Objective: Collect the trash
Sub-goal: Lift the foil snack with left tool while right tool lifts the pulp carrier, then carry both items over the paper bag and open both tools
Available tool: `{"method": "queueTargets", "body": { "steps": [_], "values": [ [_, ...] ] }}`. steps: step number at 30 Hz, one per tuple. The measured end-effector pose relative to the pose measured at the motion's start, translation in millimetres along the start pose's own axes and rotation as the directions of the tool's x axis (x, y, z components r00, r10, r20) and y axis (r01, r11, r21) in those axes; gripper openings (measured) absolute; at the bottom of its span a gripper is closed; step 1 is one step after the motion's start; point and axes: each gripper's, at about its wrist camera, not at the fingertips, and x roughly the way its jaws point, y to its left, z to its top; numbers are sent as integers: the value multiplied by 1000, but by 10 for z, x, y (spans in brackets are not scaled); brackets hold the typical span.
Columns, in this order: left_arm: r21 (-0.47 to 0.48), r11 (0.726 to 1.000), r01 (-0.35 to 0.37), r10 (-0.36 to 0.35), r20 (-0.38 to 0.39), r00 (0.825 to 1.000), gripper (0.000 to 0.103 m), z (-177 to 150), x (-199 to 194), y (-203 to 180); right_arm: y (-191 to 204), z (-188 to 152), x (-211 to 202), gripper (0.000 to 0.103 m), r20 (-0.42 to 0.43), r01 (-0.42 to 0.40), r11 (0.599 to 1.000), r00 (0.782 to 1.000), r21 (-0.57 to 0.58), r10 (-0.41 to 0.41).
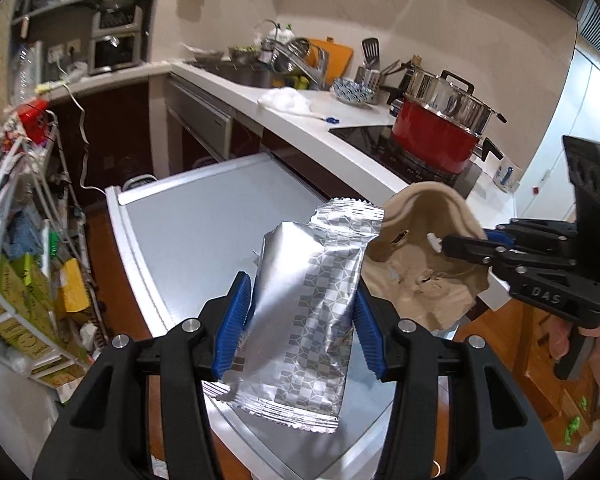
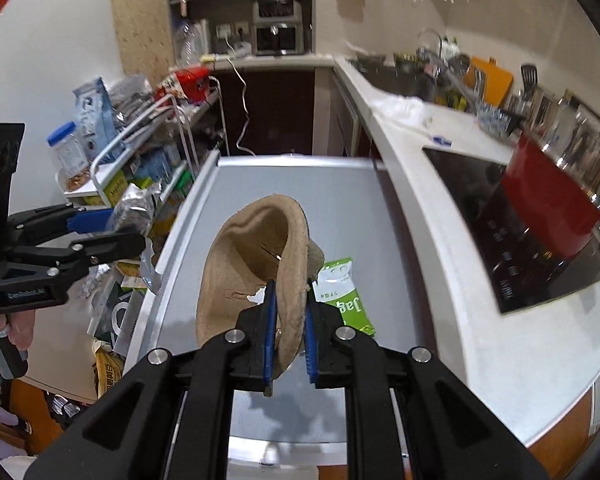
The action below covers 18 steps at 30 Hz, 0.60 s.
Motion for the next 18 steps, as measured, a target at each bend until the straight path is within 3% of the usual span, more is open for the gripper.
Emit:
{"method": "queueTargets", "body": {
  "steps": [5,18],
  "values": [
    [1,997,-76,76,44,996,51,-86,-258,-284,12,-135,-353,13,42,-10,1000,999,-30,11],
    [-17,995,-94,95,43,995,51,-607,-657,-924,-42,-765,-992,13,44,-57,997,997,-59,60]
  ]
}}
